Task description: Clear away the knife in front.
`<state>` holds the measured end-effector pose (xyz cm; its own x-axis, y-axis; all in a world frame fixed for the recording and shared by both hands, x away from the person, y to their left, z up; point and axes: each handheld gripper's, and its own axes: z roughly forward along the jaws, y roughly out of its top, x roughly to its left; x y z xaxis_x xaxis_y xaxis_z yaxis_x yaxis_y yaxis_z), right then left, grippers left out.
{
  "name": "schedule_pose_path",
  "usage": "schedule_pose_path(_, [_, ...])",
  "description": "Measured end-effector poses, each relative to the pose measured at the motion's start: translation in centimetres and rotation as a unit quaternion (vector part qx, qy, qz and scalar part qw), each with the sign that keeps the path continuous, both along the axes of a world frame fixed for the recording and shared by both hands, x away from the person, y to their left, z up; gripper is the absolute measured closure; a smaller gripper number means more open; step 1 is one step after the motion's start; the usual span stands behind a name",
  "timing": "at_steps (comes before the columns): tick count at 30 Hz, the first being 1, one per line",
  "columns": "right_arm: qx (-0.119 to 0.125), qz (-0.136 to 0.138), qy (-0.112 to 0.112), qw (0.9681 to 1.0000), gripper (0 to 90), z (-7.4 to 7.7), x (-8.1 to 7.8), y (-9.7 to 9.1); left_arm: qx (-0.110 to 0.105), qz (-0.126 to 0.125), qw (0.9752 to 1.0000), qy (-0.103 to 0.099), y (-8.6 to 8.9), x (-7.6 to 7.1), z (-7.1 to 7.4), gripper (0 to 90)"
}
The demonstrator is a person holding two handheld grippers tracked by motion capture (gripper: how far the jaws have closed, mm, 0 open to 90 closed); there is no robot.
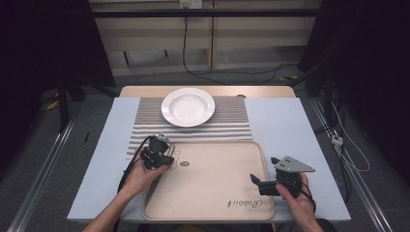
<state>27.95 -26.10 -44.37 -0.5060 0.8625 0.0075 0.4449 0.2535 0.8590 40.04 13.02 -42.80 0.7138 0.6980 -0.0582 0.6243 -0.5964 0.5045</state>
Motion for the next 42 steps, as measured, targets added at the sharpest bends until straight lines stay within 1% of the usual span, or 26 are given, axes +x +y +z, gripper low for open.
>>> schedule_pose_path(2, [0.001,-0.001,-0.001,1.0,4.6,0.0,0.0,0.0,0.002,-0.003,1.0,0.002,0.1,0.0,0.0,90.0])
schedule_pose_path(3, [0.001,-0.001,-0.001,1.0,4.6,0.0,0.0,-0.1,-0.001,-0.003,1.0,0.0,0.3,0.0,0.0,90.0])
schedule_pose_path(5, [0.003,-0.001,-0.001,1.0,4.5,0.0,0.0,-0.1,-0.012,-0.004,0.9999,0.005,0.6,0.0,-0.1,90.0])
schedule_pose_path(6, [0.002,-0.002,-0.001,1.0,4.5,0.0,0.0,-0.1,-0.007,0.004,0.9999,0.007,0.8,0.0,0.0,90.0])
schedule_pose_path(7, [0.002,-0.002,0.0,1.0,4.5,0.0,0.0,-0.1,-0.003,0.005,1.0,0.004,0.9,-0.1,0.0,90.0])
schedule_pose_path(11, [0.002,-0.002,0.0,1.0,4.5,0.0,0.0,-0.1,-0.009,0.008,0.9999,0.004,1.4,-0.1,-0.1,90.0])
schedule_pose_path(14, [0.001,-0.001,0.0,1.0,4.6,0.0,0.0,0.0,-0.005,0.017,0.9998,0.004,1.7,-0.1,0.0,90.0])
schedule_pose_path(17, [0.001,-0.001,-0.001,1.0,4.5,0.0,0.0,-0.1,-0.008,0.018,0.9998,0.008,2.3,-0.1,0.0,90.0])
schedule_pose_path(20, [0.001,-0.002,-0.002,1.0,4.3,0.0,0.1,-0.1,-0.011,0.021,0.9997,0.011,2.3,-0.1,0.0,90.0])
schedule_pose_path(24, [0.001,0.0,-0.002,1.0,4.5,0.0,0.0,0.0,-0.001,0.017,0.9999,0.003,2.1,-0.3,0.0,90.0])
schedule_pose_path(25, [0.0,0.0,-0.001,1.0,4.6,0.0,0.0,0.0,-0.004,0.015,0.9999,0.004,2.2,-0.3,0.0,87.9])
schedule_pose_path(27, [0.001,-0.001,-0.001,1.0,4.6,0.0,0.1,-0.1,-0.014,0.006,0.9999,0.006,2.2,-0.4,0.1,77.2])
schedule_pose_path(28, [0.001,-0.001,-0.001,1.0,4.6,0.0,0.1,-0.1,-0.011,0.003,0.9999,-0.003,2.1,-0.4,0.2,77.2])
schedule_pose_path(29, [0.001,-0.002,0.0,1.0,4.5,0.0,0.1,-0.1,-0.014,0.0,0.9999,-0.01,2.0,-0.6,0.3,70.7])
schedule_pose_path(30, [0.001,-0.002,0.0,1.0,4.5,0.0,0.1,-0.1,-0.027,-0.007,0.9993,-0.023,1.8,-0.8,0.6,67.8])
schedule_pose_path(31, [0.001,-0.001,-0.001,1.0,4.5,0.0,0.1,-0.1,-0.027,-0.007,0.9993,-0.023,1.8,-0.8,0.6,63.7])
schedule_pose_path(32, [0.001,-0.001,-0.001,1.0,4.5,0.0,0.1,0.0,-0.03,-0.008,0.9991,-0.03,1.8,-0.9,0.8,59.3])
schedule_pose_path(33, [0.001,-0.001,-0.001,1.0,4.5,0.0,0.1,0.0,-0.036,-0.005,0.9985,-0.042,1.8,-1.0,1.0,59.3])
schedule_pose_path(34, [0.001,0.0,-0.001,1.0,4.6,0.0,0.0,0.0,-0.04,-0.002,0.9978,-0.054,1.8,-1.2,1.2,44.1])
schedule_pose_path(36, [0.001,0.0,-0.003,1.0,4.5,0.0,0.0,0.0,-0.043,0.006,0.9962,-0.075,1.9,-1.4,1.4,29.0])
schedule_pose_path(37, [0.001,0.0,-0.003,1.0,4.5,0.0,0.0,0.0,-0.049,0.006,0.9958,-0.078,2.1,-1.5,1.6,29.0])
schedule_pose_path(38, [0.001,0.0,-0.003,1.0,4.5,0.0,0.0,0.0,-0.055,0.012,0.9953,-0.079,2.3,-1.6,1.8,18.4])
schedule_pose_path(39, [0.002,0.0,-0.003,1.0,4.5,0.0,0.0,0.0,-0.06,0.014,0.9946,-0.083,2.5,-1.7,2.0,14.3])
schedule_pose_path(40, [0.002,0.0,-0.003,1.0,4.5,0.0,0.0,0.0,-0.067,0.014,0.9939,-0.087,2.7,-1.9,2.2,14.3])
schedule_pose_path(41, [0.001,0.0,-0.003,1.0,4.6,0.0,0.0,0.0,-0.075,0.015,0.9932,-0.088,2.9,-2.2,2.4,11.7])
schedule_pose_path(42, [0.001,-0.001,-0.003,1.0,4.5,0.0,0.0,0.0,-0.088,0.007,0.9919,-0.091,3.2,-2.5,2.6,11.7])
